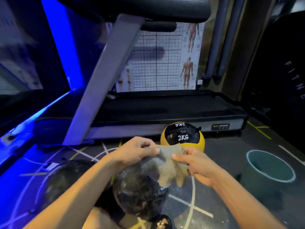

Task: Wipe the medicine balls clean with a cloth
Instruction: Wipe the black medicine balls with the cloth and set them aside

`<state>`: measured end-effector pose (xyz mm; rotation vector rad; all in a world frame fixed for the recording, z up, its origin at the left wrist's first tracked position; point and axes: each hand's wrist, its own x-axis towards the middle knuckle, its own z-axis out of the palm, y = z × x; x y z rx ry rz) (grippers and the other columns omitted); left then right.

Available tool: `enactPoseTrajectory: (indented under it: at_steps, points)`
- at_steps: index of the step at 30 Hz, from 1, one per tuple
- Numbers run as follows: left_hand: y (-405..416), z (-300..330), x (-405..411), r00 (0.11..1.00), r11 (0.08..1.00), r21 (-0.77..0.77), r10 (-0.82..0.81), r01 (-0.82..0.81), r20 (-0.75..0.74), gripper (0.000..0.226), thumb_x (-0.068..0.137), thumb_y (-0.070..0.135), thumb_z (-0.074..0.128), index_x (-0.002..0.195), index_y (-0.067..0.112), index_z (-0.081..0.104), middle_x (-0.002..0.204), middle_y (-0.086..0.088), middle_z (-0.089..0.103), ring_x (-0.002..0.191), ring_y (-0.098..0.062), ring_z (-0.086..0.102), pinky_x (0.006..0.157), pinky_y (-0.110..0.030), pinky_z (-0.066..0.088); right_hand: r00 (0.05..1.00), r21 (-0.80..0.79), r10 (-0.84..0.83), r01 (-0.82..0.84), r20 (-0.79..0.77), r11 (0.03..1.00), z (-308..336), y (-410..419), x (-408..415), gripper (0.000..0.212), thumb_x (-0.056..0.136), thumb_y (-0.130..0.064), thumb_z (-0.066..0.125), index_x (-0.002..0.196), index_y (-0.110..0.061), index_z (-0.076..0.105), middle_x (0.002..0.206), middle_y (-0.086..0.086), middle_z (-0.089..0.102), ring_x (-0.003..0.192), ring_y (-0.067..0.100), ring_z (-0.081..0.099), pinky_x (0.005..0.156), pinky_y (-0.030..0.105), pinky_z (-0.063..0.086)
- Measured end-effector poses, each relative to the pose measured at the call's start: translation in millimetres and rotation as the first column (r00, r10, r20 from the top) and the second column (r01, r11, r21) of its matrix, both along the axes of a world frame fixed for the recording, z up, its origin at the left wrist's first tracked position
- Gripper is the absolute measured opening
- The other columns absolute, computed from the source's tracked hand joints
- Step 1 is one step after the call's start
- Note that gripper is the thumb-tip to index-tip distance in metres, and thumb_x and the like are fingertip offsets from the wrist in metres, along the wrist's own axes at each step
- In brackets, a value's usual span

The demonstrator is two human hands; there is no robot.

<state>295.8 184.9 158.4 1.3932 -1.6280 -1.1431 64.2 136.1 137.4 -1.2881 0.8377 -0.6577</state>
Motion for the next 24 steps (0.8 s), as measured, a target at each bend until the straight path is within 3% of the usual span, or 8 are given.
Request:
enactPoseTrajectory:
  at_steps: [3, 5, 9, 10, 13, 15, 18, 24]
  points:
    - [35.1, -6.8, 12.6, 0.999, 0.996, 0.085, -0.024, 0.025, -0.022, 0.021, 0.099, 0.025, 0.068, 0.079, 0.02, 0.065, 0.071, 0.006, 0.055, 0.066, -0.009, 0.049, 0.063, -0.02, 0.04, 0.997, -0.017, -0.053, 0.054, 0.054, 0.998, -18.3, 13.3, 9.2, 0.033, 0.094, -0.013, 0.07, 0.12, 0.006, 0.066, 0.122, 0.024, 0.069, 0.1, 0.03, 0.072, 0.077, 0.036, 0.061]
    - [52.8, -10.7, 18.7, 0.997, 0.986, 0.153, -0.074, 0.071, 0.012, 0.018, 0.097, 0.031, 0.069, 0.085, 0.019, 0.063, 0.081, 0.002, 0.056, 0.077, -0.015, 0.051, 0.076, -0.027, 0.04, 0.997, -0.047, 0.003, 0.001, 0.072, 0.999, -25.6, 23.3, 13.5, 0.026, 0.098, -0.013, 0.063, 0.116, 0.005, 0.069, 0.118, 0.028, 0.07, 0.097, 0.03, 0.07, 0.075, 0.031, 0.059]
    - [71.0, -27.9, 17.1, 0.993, 0.973, 0.21, -0.073, 0.092, -0.097, 0.025, 0.091, 0.04, 0.076, 0.089, 0.019, 0.063, 0.086, -0.003, 0.054, 0.083, -0.022, 0.047, 0.08, -0.033, 0.036, 0.994, -0.156, 0.112, -0.113, -0.013, 0.981, -28.6, 38.3, 17.4, 0.05, 0.094, -0.041, 0.065, 0.116, 0.003, 0.07, 0.108, 0.01, 0.075, 0.098, 0.016, 0.064, 0.075, 0.02, 0.05]
    - [73.1, -32.1, 12.5, 0.992, 0.978, 0.195, -0.047, 0.069, -0.115, 0.024, 0.09, 0.041, 0.077, 0.089, 0.02, 0.064, 0.082, 0.0, 0.057, 0.079, -0.017, 0.05, 0.076, -0.029, 0.037, 0.991, -0.174, 0.132, -0.136, -0.036, 0.975, -29.4, 39.4, 17.7, 0.056, 0.092, -0.046, 0.065, 0.114, 0.005, 0.069, 0.103, 0.011, 0.075, 0.094, 0.017, 0.064, 0.076, 0.023, 0.05]
    - [72.5, -45.3, 0.4, 0.998, 0.997, 0.075, 0.014, -0.009, -0.057, 0.026, 0.09, 0.042, 0.078, 0.094, 0.019, 0.069, 0.086, 0.001, 0.068, 0.081, -0.013, 0.06, 0.077, -0.029, 0.044, 0.983, -0.166, 0.179, -0.183, -0.039, 0.969, -30.4, 41.4, 16.5, 0.029, 0.105, -0.022, 0.053, 0.11, 0.0, 0.071, 0.077, -0.003, 0.075, 0.068, 0.002, 0.065, 0.06, 0.015, 0.048]
    - [69.8, -50.6, -1.4, 0.998, 0.998, -0.021, 0.056, -0.056, 0.013, 0.04, 0.087, 0.05, 0.079, 0.097, 0.013, 0.069, 0.086, -0.002, 0.066, 0.079, -0.016, 0.057, 0.075, -0.035, 0.043, 0.98, -0.186, 0.182, -0.194, -0.082, 0.963, -31.1, 40.8, 17.8, 0.026, 0.107, -0.019, 0.049, 0.108, -0.008, 0.072, 0.058, -0.015, 0.06, 0.05, -0.003, 0.047, 0.05, 0.011, 0.036]
    - [67.2, -54.9, 2.1, 0.987, 0.983, -0.132, 0.14, -0.129, 0.08, 0.043, 0.078, 0.056, 0.081, 0.091, 0.018, 0.066, 0.081, 0.002, 0.066, 0.074, -0.013, 0.059, 0.071, -0.035, 0.047, 0.971, -0.164, 0.224, -0.236, -0.088, 0.958, -32.2, 41.3, 25.8, 0.029, 0.107, -0.026, 0.05, 0.098, -0.022, 0.077, 0.057, -0.004, 0.039, 0.049, 0.007, 0.027, 0.046, 0.018, 0.024]
    - [70.8, -54.1, 31.8, 0.915, 0.909, -0.355, 0.317, -0.218, 0.25, 0.035, 0.09, 0.054, 0.068, 0.083, 0.019, 0.071, 0.076, -0.002, 0.07, 0.068, -0.019, 0.061, 0.067, -0.036, 0.048, 0.947, -0.106, 0.314, -0.319, -0.066, 0.942, -37.7, 34.8, 50.9, 0.041, 0.108, -0.019, 0.048, 0.116, 0.021, 0.051, 0.067, 0.014, 0.038, 0.054, 0.012, 0.033, 0.053, 0.019, 0.034]
